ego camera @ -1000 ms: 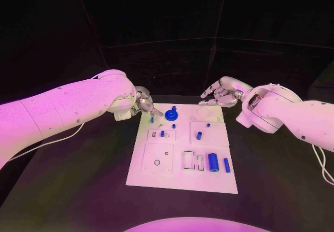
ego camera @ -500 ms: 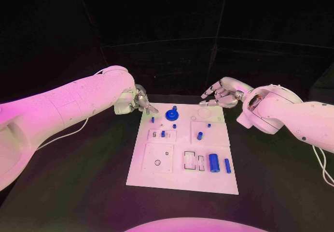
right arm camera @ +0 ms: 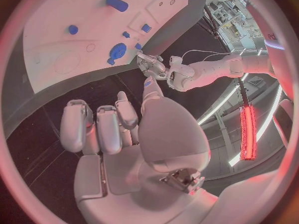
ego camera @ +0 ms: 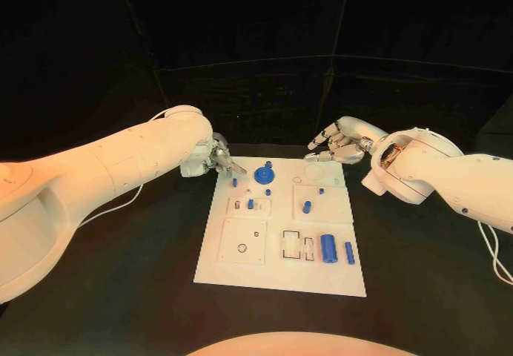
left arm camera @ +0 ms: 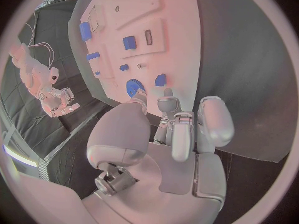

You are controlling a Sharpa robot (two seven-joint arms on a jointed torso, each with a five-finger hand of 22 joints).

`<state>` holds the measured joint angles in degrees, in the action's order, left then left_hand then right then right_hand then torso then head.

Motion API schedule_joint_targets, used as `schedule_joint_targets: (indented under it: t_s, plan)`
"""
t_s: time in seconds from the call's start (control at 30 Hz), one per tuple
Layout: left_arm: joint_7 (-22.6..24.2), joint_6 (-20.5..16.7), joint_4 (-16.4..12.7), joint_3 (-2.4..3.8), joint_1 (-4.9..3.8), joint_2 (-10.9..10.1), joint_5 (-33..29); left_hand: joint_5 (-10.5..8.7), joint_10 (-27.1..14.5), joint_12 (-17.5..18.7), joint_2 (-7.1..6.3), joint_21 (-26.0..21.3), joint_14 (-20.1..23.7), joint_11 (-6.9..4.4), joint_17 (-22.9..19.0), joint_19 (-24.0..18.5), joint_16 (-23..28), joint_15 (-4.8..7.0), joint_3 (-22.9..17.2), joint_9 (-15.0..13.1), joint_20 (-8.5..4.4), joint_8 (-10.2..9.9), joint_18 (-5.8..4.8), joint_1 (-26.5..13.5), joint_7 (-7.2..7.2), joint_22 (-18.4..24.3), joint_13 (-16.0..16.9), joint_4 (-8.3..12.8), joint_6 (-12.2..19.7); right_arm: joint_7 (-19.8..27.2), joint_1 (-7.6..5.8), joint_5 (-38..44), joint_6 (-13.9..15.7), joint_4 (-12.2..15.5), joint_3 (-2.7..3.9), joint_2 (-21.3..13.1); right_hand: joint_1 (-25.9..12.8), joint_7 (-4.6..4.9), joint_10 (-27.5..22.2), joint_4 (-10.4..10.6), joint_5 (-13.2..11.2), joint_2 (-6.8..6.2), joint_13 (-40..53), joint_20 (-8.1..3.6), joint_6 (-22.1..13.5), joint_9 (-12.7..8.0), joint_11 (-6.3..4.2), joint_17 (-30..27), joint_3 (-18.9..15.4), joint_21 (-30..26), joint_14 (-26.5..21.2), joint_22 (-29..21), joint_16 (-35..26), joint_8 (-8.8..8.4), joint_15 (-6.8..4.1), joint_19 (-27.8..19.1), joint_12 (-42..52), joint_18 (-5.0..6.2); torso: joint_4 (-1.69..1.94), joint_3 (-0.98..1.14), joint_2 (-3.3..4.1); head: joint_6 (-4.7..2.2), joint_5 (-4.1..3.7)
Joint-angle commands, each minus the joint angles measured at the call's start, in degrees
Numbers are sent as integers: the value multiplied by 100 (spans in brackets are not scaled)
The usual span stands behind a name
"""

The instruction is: Assemble the parts on the task board

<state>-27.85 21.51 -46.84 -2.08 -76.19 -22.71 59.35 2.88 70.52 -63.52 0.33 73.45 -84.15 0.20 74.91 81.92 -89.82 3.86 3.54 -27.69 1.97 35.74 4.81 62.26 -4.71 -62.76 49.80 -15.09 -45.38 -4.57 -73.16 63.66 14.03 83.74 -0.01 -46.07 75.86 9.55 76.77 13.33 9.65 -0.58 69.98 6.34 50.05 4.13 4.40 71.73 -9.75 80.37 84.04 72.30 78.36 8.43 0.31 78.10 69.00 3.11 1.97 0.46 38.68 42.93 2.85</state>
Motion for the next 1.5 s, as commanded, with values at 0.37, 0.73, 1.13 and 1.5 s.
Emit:
schedule_joint_targets:
  t_s: [0.37, 0.73, 1.13, 1.5]
  plan:
    - [124, 359, 143, 2, 35, 76, 109, -18, 31, -53, 92, 42, -585, -8, 1509, 28, -18, -6, 100, 72, 21, -36, 33, 210, 14, -32, 12, 71, -112, 55, -11, -5, 28, -4, 4, 16, 17, 0, -32, 7, 54, 64, 1, 7, -31, -8, 12, 2, -41, -35, 224, -4, -35, 26, -24, -43, 35, 100, 9, -3, 0, 10, -19]
    - [182, 451, 252, 2, 63, 126, 110, -17, 45, -70, 177, 49, -585, -11, 1509, 32, -18, -3, 113, 108, 18, -35, 30, 347, 18, -48, 29, 132, -144, 59, -11, -5, 14, -12, 4, 33, 25, 0, -32, 7, 68, 70, 2, 7, -30, -7, 11, 6, -44, -35, 225, -4, -33, 29, -24, -42, 37, 100, 11, 0, -2, 41, -29]
    - [294, 402, 300, 3, 80, 152, 110, -17, 64, -90, 265, 55, -585, -19, 1509, 36, -18, 2, 125, 135, 14, -17, 28, 452, 28, -60, 47, 187, -197, 58, -11, -5, 6, -18, 4, 42, 39, -1, -32, 6, 93, 80, 2, 7, -30, -7, 10, 3, -50, -35, 225, -2, -36, 34, -25, -40, 39, 99, 12, 3, 0, 48, -32]
    - [367, 323, 330, 3, 83, 189, 109, -15, 70, -92, 450, 55, -585, -30, 1509, 36, -18, 12, 51, 171, 6, -1, 28, 680, 36, -66, 43, 329, -237, 55, -11, -5, -2, -22, 4, 53, 45, -2, -34, 6, 106, 86, 0, 6, -31, -7, 10, 4, -53, -36, 225, -2, -36, 36, -25, -40, 37, 99, 11, 1, -2, 56, -30]
